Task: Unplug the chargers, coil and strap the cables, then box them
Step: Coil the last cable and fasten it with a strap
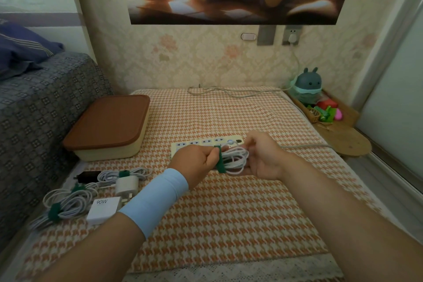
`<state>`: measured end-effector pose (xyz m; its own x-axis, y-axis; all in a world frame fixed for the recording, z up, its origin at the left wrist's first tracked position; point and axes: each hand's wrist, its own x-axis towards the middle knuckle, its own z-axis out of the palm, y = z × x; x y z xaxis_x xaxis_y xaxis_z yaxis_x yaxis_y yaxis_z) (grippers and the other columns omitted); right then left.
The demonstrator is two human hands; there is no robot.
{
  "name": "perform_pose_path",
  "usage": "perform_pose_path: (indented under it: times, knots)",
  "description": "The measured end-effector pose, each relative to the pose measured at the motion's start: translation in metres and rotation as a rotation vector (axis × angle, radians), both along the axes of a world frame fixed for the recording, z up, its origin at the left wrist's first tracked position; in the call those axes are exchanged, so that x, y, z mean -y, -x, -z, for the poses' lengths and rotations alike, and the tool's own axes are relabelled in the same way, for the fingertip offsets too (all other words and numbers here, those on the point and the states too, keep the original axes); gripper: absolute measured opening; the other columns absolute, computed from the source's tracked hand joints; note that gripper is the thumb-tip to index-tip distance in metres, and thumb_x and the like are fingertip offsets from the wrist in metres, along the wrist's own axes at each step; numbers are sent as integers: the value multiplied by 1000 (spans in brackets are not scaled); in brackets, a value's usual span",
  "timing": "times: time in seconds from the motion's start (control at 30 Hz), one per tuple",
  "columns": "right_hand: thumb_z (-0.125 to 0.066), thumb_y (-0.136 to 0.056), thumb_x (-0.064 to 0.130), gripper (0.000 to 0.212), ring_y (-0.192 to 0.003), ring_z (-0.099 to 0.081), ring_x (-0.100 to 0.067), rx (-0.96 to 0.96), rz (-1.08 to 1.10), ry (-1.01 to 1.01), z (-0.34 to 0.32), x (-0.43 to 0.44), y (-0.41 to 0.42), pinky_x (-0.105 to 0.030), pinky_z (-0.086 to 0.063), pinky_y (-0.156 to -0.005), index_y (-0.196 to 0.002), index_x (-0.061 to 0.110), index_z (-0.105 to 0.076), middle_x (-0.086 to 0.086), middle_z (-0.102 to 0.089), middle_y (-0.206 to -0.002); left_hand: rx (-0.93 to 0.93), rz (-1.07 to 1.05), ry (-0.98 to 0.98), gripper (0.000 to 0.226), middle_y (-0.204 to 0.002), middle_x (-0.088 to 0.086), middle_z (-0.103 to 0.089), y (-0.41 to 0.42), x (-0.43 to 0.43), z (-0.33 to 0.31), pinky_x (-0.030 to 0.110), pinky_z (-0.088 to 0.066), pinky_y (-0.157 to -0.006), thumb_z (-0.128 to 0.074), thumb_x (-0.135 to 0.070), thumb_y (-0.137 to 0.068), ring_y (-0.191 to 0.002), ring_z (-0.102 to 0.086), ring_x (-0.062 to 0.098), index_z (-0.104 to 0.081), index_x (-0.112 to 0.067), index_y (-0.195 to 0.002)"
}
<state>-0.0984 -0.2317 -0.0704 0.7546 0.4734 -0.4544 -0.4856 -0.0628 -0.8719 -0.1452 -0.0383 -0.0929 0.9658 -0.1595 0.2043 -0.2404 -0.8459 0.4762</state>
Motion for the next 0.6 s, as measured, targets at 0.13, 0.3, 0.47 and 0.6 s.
perform_pose_path:
  times: [0.13,0.3,0.47,0.6]
  knots:
    - [-51,-103,35,38,-88,-68,-28,46,-57,162,-2,-8,1,-45,-58,-87,-103,3,-72,-16,-72,-103,-9,30,-219,47,-58,5,-52,0,-5,1,32,-33,-51,-30,-36,-105,-51,-41,23,-50,-21,-66]
    - [-66,-97,15,19,-85,-70,-31,81,156,252,3,-24,3,-46,-61,-82,-107,-1,-71,-18,-74,-101,9,38,-299,41,-71,7,-62,2,-1,4,32,-40,-54,-27,-37,-106,-60,-53,26,-63,-28,-120]
    - [-73,-89,4,15,-84,-74,-35,59,275,245,12,-35,3,-48,-63,-77,-100,-7,-72,-21,-75,-99,-14,-22,-116,21,-73,-2,-67,5,0,10,35,-47,-53,-34,-40,-103,-60,-60,22,-47,-28,-114]
    - [-77,-86,7,10,-86,-75,-34,101,354,243,16,-38,2,-49,-63,-79,-92,-1,-76,-16,-77,-95,-73,-1,66,12,-73,-1,-68,9,1,14,35,-46,-52,-36,-36,-104,-56,-57,21,-41,-26,-99]
